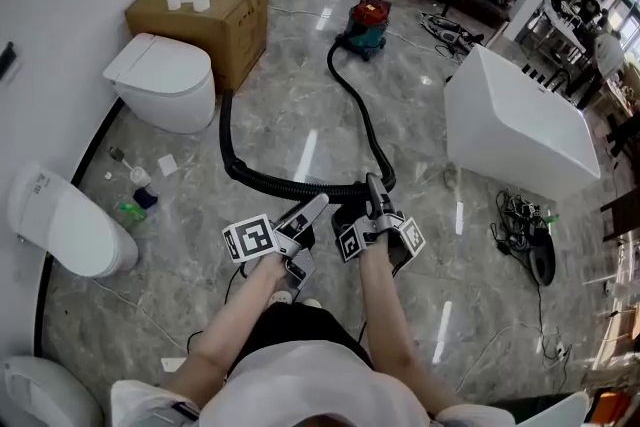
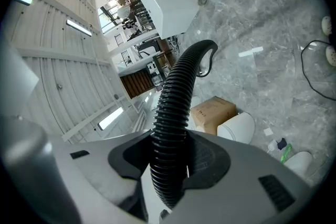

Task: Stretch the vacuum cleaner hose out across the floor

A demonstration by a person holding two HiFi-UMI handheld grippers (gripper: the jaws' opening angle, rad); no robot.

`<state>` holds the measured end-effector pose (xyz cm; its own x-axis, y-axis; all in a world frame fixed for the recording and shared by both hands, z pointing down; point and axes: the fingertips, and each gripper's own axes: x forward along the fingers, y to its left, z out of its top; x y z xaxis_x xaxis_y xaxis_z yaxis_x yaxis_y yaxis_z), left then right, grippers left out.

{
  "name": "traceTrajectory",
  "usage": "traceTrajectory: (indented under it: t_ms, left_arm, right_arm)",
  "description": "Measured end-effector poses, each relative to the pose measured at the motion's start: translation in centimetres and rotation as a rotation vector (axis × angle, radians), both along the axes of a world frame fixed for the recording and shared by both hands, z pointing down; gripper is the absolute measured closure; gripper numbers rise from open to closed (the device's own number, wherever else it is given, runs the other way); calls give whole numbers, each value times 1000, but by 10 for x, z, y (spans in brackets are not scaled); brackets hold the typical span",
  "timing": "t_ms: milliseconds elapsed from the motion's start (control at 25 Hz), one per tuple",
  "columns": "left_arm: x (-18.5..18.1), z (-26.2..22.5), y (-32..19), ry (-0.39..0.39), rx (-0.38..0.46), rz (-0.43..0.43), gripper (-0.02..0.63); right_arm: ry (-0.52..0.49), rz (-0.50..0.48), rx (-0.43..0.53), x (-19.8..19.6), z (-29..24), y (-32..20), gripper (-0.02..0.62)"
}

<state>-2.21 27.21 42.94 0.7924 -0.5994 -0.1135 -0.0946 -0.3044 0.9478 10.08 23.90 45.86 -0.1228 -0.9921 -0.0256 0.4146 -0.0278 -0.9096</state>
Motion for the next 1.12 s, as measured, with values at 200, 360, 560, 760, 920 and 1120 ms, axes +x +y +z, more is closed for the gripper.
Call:
traceTrajectory:
  t_ms: [200,360,560,760,920,1120]
  left_arm:
    - [3,-13,-8,77,-22,-43,325]
    - [5,-11,-13,92,-49,-82,325]
    - [7,-15,-25,137,-90,-139,325]
    - [-2,-13,-33,171,-63,-153,325]
    - [-12,-16,-35,201,-24,-173,327]
    - [-13,-19,-36,224,-20,-178,458]
  right_arm:
    - [-11,-10,3,-2,-4,3,419]
    - [-27,-1,5,-4,-2,7,419]
    - [-40,-6,17,-5,-11,6,419]
    - [-49,-14,22,-11,-1,12,419]
    - [-43,-26,21,-13,8,21,419]
    - [-64,-33,11,-14,12,26,419]
